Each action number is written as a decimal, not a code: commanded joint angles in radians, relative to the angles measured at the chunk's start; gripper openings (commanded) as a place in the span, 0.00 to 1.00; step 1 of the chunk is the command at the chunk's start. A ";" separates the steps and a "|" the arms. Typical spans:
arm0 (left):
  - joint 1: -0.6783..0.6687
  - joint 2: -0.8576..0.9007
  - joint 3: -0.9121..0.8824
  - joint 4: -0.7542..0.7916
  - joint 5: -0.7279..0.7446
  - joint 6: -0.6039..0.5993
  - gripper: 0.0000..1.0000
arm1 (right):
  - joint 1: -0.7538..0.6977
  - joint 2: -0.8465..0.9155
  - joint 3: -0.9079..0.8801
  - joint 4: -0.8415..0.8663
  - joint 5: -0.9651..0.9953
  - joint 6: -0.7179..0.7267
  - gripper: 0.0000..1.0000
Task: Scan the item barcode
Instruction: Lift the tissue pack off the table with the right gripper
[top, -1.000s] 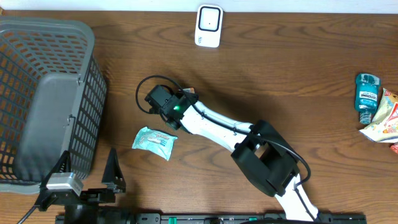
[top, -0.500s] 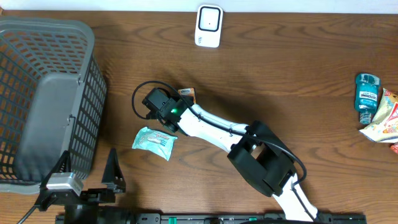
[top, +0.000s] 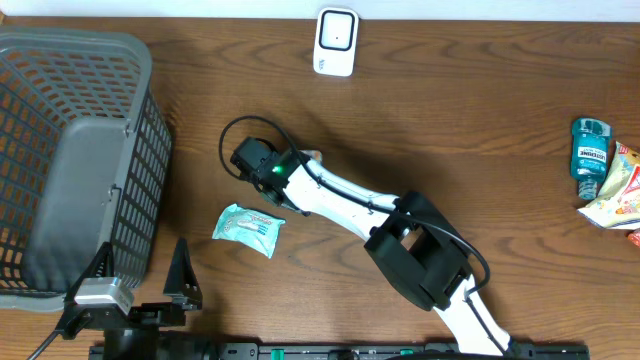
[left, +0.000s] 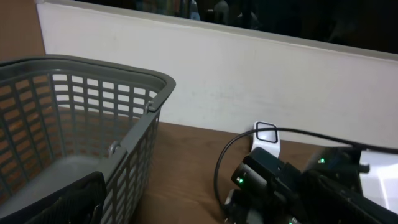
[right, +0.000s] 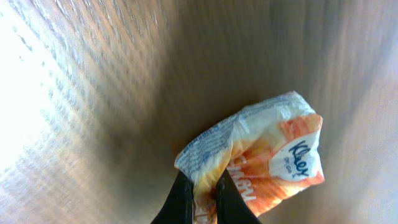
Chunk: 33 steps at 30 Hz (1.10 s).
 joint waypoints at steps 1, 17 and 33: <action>-0.004 -0.002 0.000 0.003 -0.006 0.016 0.98 | -0.013 0.044 0.055 -0.134 -0.163 0.389 0.01; -0.004 -0.002 0.000 0.003 -0.005 0.016 0.98 | -0.204 -0.008 0.237 -0.640 -1.050 1.028 0.01; -0.004 -0.002 0.000 0.004 -0.005 0.016 0.98 | -0.311 -0.008 0.235 -0.855 -1.487 1.134 0.02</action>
